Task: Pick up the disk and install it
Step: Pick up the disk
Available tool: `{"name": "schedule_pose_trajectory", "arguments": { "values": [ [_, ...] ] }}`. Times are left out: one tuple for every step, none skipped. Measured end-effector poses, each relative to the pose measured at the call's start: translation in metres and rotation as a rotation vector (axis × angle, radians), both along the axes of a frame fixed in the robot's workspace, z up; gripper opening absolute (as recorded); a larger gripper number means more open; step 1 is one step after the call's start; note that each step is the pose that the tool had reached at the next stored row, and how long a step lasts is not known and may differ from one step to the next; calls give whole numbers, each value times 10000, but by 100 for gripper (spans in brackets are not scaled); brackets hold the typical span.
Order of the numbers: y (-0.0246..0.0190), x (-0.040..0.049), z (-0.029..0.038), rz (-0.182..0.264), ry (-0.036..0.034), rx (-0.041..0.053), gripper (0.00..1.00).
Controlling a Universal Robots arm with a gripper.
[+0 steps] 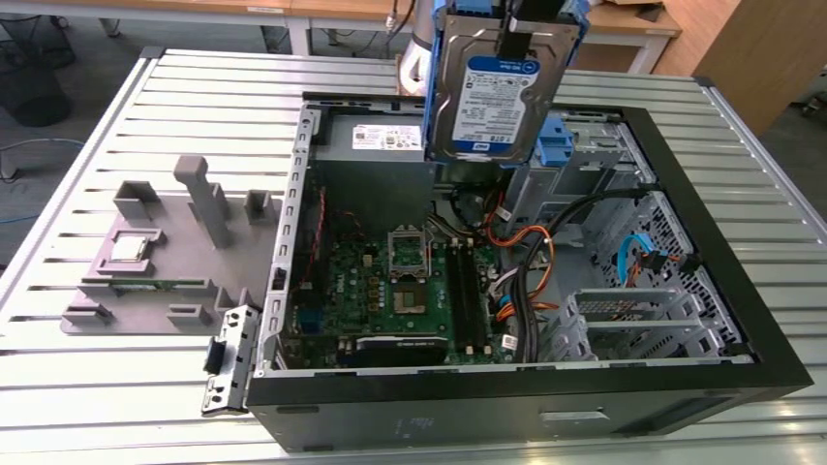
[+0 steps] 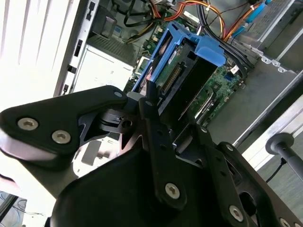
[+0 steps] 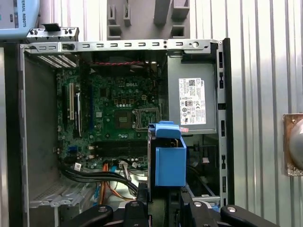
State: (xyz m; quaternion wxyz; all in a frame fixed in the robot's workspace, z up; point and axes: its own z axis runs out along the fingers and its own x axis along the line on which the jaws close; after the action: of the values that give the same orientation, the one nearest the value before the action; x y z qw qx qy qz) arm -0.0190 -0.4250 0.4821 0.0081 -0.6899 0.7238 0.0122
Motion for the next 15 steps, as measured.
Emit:
{"name": "schedule_pose_trajectory", "arguments": {
  "values": [
    [-16, 1, 0, 0, -1, 0, 35],
    [-34, 1, 0, 0, 0, 0, 35],
    [-51, 2, 0, 0, 0, -1, 35],
    [-68, 3, 0, 0, 0, -1, 35],
    [-85, 3, 0, 0, 0, -2, 35],
    [-101, 4, 0, 0, 0, -3, 35],
    [-120, 5, 0, 0, 0, -2, 35],
    [-137, 6, 0, 0, 0, -2, 35],
    [-154, 6, 0, 0, -1, -3, 35],
    [-171, 7, 0, 0, 0, -3, 35],
    [-189, 8, 0, 0, 0, -4, 35],
    [-207, 9, 0, 0, 0, -4, 35],
    [-225, 9, 0, 0, 0, -5, 35],
    [-243, 10, 1, 0, 0, -6, 35],
    [-263, 11, 0, 0, 0, -5, 35]
  ]
}}
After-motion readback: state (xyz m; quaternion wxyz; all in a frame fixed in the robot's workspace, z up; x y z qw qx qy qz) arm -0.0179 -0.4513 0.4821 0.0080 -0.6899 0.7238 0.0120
